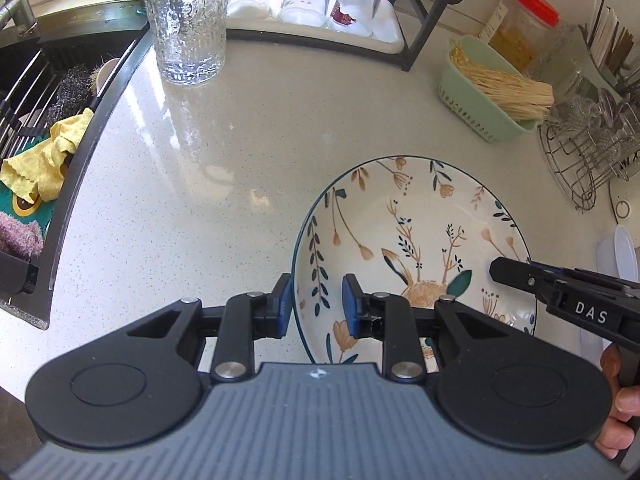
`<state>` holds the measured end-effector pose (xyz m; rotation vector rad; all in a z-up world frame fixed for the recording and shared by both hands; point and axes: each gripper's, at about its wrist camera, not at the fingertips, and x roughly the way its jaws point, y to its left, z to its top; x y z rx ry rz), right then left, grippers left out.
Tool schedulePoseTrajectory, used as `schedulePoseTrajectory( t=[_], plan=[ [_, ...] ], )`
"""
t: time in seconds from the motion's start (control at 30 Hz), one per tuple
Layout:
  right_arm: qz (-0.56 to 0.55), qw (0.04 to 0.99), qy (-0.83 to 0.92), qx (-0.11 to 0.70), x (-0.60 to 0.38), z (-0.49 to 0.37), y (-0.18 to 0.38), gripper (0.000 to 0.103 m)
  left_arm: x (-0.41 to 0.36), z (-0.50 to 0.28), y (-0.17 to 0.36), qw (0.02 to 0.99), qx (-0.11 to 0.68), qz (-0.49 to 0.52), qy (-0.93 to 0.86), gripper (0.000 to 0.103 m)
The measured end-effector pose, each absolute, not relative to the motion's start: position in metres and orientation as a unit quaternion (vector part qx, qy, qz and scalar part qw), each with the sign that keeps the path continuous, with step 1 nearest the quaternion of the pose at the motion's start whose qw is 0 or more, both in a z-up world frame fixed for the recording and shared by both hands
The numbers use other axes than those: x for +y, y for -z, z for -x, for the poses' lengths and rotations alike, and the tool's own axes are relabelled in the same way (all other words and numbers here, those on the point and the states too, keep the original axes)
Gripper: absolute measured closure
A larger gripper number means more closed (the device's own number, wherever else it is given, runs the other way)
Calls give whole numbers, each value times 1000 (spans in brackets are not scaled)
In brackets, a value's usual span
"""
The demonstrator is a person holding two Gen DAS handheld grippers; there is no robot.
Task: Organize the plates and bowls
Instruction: 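Carry the deer-pattern plate with both grippers over the stacked plates, then lower the deer-pattern plate onto the stack and open both grippers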
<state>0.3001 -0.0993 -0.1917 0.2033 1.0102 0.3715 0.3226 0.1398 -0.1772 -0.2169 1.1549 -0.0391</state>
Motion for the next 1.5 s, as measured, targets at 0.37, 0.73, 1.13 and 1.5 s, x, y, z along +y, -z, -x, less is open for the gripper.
schedulePoseTrajectory(
  t=[0.37, 0.73, 1.13, 1.5],
  plan=[
    [-81, 867, -156, 467, -105, -298, 188, 83, 140, -317, 173, 837, 534, 120, 29, 74],
    [-33, 878, -154, 451, -103, -284, 177, 82, 147, -302, 163, 842, 519, 146, 18, 74],
    [-60, 904, -173, 387, -111, -255, 123, 82, 129, -280, 98, 879, 454, 142, 21, 74],
    [-97, 922, -151, 344, -145, -208, 91, 82, 76, -255, 71, 893, 435, 109, 51, 74]
  ],
)
